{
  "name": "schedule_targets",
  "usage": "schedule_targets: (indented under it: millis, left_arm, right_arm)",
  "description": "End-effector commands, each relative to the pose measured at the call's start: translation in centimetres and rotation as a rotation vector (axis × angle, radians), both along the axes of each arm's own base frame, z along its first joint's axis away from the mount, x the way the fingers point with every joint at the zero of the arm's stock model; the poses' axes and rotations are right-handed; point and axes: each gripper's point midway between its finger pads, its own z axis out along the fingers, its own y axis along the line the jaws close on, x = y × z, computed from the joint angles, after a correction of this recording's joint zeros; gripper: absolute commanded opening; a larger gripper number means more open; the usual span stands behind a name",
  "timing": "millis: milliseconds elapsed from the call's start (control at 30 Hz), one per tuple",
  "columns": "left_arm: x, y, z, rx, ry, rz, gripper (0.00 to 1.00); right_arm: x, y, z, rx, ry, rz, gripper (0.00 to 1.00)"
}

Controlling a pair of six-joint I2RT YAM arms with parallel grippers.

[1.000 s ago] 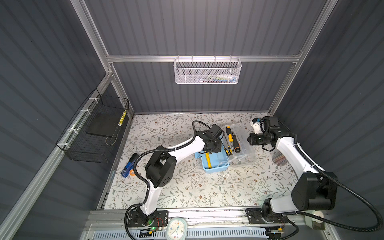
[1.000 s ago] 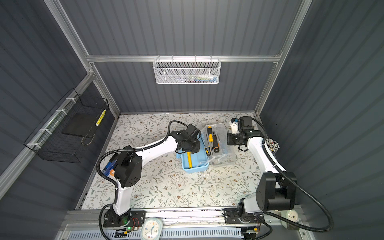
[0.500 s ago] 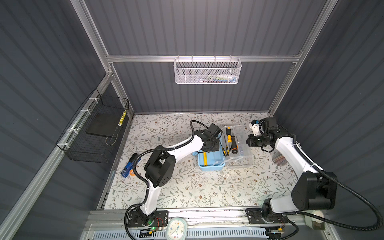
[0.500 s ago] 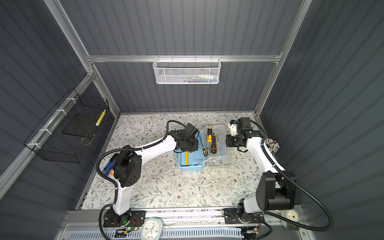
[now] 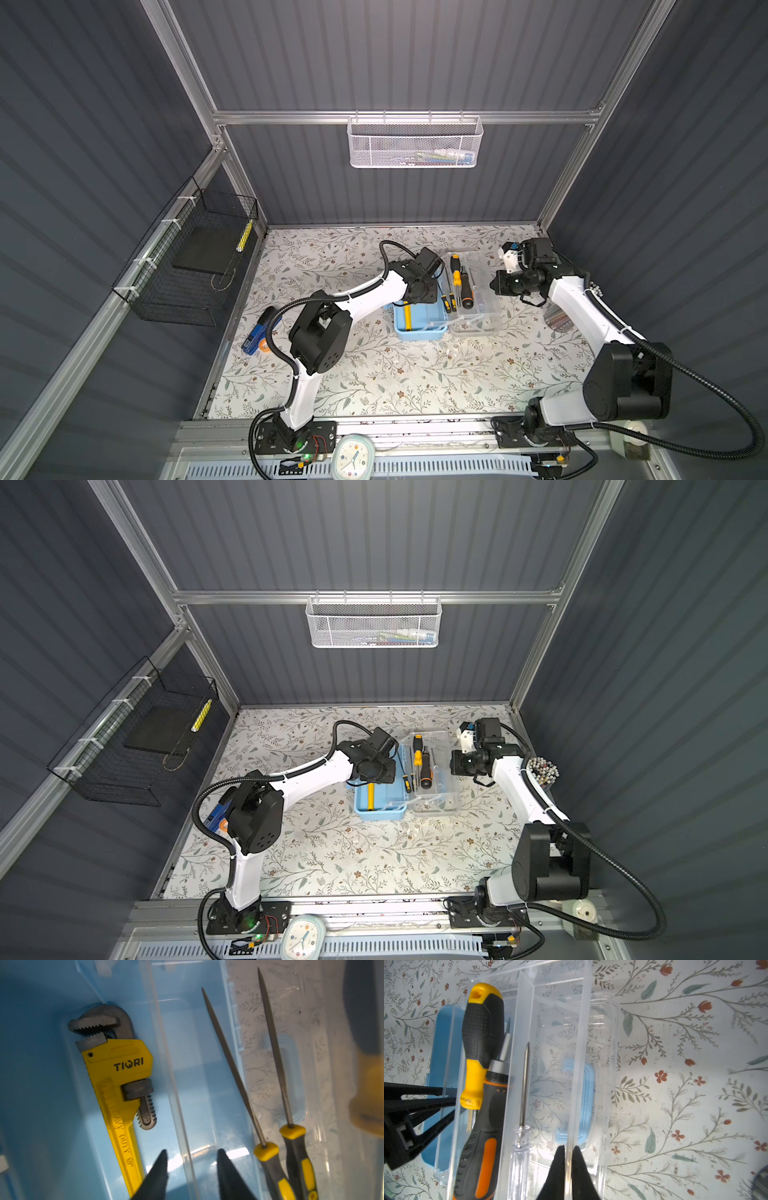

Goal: Pack the tool kit

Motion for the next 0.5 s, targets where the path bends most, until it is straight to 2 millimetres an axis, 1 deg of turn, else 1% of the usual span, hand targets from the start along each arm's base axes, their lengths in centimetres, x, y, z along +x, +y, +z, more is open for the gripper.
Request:
schedule_targets:
  millis: [0,33,133,167,233,300,400,433,467]
  left_arm:
    - [-0.7,1.2,2.5,0.017,-0.043,-0.019,0.61]
    - [-0.7,1.4,3.4,0.008,-0.061,-0.015,0.65]
    - [-0.8,2.2,6.0,-0.006,-0.108,-0.001,0.74]
    - [-0.7,2.7,6.6,-0.001,-0.122,0.010,0.76]
    - [-0.9,4.4,7.5,0.015,-0.145,0.040,0.81]
    - [-0.8,6.6,7.2,0.013,-0.137,0.078,0.82]
    - [-0.5,9.9,5.8,0.019,-0.094,0.140,0.78]
    - [-0.9,11.0,4.2,0.047,-0.064,0.147,0.76]
    - [-0.9,11.5,3.7,0.058,-0.054,0.152,0.72]
  right_arm:
    - [1.5,0.1,1.7,-0.008,-0.112,0.020,0.10]
    - [1.4,-0.2,1.5,-0.021,-0.110,0.012,0.10]
    - [1.5,-0.2,1.3,-0.023,-0.106,0.012,0.10]
    - [1.6,-0.2,1.3,-0.019,-0.108,0.013,0.10]
    - [1.7,-0.1,1.5,-0.014,-0.114,0.014,0.10]
    - [1.8,-0.1,1.6,-0.016,-0.119,0.014,0.09]
    - [1.8,-0.1,1.7,-0.015,-0.122,0.016,0.10]
    - [1.9,-0.1,1.8,-0.015,-0.123,0.016,0.09]
    - [1.9,-0.1,1.7,-0.015,-0.123,0.016,0.09]
